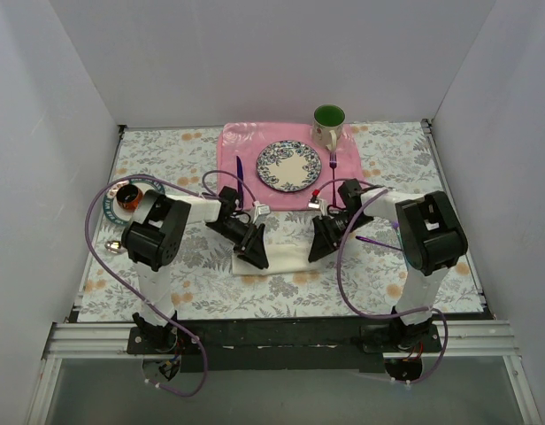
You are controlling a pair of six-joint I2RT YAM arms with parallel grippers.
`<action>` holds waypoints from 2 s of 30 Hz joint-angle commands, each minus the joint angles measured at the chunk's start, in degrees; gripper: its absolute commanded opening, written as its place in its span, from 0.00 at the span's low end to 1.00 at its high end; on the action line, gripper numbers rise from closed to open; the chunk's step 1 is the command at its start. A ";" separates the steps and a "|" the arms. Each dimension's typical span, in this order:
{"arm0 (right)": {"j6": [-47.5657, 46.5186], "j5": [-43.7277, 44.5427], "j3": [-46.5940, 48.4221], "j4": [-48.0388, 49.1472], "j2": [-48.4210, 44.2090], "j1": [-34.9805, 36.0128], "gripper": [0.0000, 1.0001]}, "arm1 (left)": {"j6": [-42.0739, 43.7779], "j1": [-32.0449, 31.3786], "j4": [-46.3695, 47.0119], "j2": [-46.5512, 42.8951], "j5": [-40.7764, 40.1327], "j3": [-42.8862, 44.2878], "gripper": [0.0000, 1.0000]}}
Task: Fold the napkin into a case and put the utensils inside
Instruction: Smooth out the smaller rectangle-folded napkin at the center of the board, then stuff the top corner of the smaller-rectangle-folded napkin at the center of the board.
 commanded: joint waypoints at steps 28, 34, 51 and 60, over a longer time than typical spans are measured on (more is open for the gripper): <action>5.11 9.97 7.24 3.20 -5.07 -3.09 0.54 | 1.69 -9.51 10.29 -9.17 -23.65 10.68 0.77; 5.20 8.39 5.49 3.37 -5.95 -3.00 0.53 | 4.76 -14.79 15.04 -7.76 -29.29 9.89 0.77; 10.56 3.91 7.33 1.62 -2.17 -6.51 0.47 | 8.37 -17.43 17.50 -5.30 -22.71 12.96 0.57; 11.34 3.03 7.42 0.74 -0.41 -7.22 0.44 | 8.90 -17.70 19.17 -4.25 -21.65 13.31 0.62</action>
